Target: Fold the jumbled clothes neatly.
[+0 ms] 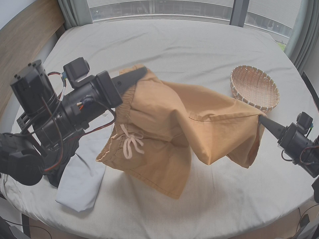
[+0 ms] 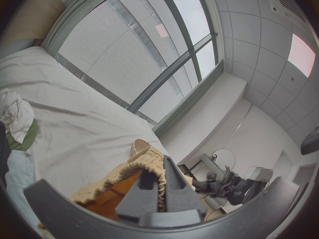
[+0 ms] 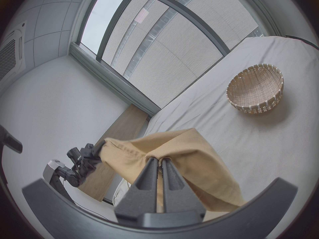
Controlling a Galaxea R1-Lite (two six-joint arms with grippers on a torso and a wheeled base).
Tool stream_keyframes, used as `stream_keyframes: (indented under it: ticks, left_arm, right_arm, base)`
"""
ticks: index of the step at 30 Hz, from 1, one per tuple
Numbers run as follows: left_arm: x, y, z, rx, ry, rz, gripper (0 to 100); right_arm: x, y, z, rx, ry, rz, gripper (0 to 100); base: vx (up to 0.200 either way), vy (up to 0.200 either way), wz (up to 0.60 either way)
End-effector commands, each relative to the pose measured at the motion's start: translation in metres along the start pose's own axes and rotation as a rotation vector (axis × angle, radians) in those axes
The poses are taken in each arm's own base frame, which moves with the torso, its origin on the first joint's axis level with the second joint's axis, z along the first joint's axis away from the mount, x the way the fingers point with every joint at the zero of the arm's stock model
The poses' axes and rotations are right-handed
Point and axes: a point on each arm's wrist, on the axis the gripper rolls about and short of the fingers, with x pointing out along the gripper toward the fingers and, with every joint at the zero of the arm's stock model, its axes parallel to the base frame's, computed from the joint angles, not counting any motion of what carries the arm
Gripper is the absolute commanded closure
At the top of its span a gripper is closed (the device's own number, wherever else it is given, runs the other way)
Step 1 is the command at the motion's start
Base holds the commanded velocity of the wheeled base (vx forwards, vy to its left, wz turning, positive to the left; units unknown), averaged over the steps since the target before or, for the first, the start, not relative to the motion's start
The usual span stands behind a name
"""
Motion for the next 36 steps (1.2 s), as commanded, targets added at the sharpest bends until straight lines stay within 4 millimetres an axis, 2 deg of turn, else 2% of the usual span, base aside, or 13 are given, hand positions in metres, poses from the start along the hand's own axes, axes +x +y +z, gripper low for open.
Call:
stream_keyframes:
  ticks: [1, 3, 7, 9, 13, 15, 17, 21, 23, 27, 36]
  left_arm:
    - [-0.019, 0.011, -0.018, 0.019, 0.026, 0.018, 100]
    - [-0.024, 0.01, -0.016, 0.017, -0.01, -0.01, 100]
    - [-0.036, 0.019, -0.024, -0.03, -0.016, 0.021, 100]
    - [-0.043, 0.035, -0.037, -0.05, 0.012, 0.077, 100]
    - [-0.049, 0.061, -0.049, -0.042, -0.013, 0.125, 100]
    - [-0.049, 0.07, -0.054, -0.038, -0.017, 0.136, 100]
    - [-0.05, 0.081, -0.061, -0.055, 0.005, 0.174, 100]
    - [-0.049, 0.084, -0.063, -0.066, 0.012, 0.18, 100]
    - [-0.044, 0.083, -0.059, -0.084, -0.008, 0.164, 100]
    - [-0.044, 0.084, -0.061, -0.09, -0.001, 0.17, 100]
    - [-0.048, 0.084, -0.062, -0.098, 0.009, 0.175, 100]
  right_arm:
    - [-0.022, 0.043, 0.046, -0.05, -0.116, 0.123, 100]
    - [-0.026, 0.055, 0.06, -0.047, -0.115, 0.119, 100]
    - [-0.026, 0.048, 0.063, -0.021, -0.06, 0.048, 100]
    - [-0.02, 0.032, 0.059, 0.004, -0.016, -0.012, 100]
    - [0.0, -0.002, 0.042, 0.039, 0.081, -0.114, 100]
    - [0.004, -0.01, 0.037, 0.042, 0.108, -0.135, 100]
    - [0.015, -0.029, 0.023, 0.061, 0.179, -0.177, 100]
    - [0.019, -0.042, 0.008, 0.078, 0.248, -0.197, 100]
    - [0.025, -0.059, -0.007, 0.102, 0.318, -0.234, 100]
    - [0.035, -0.077, -0.02, 0.097, 0.343, -0.249, 100]
    - [0.044, -0.092, -0.035, 0.053, 0.278, -0.18, 100]
  base:
    - [0.0, 0.0, 0.0]
    - [0.0, 0.0, 0.0]
    - [0.0, 0.0, 0.0]
    - [0.0, 0.0, 0.0]
    - [0.0, 0.0, 0.0]
    - [0.0, 0.0, 0.0]
    - [0.0, 0.0, 0.0]
    - [0.0, 0.0, 0.0]
    - [0.0, 0.0, 0.0]
    - [0.0, 0.0, 0.0]
    - [0.0, 0.0, 0.0]
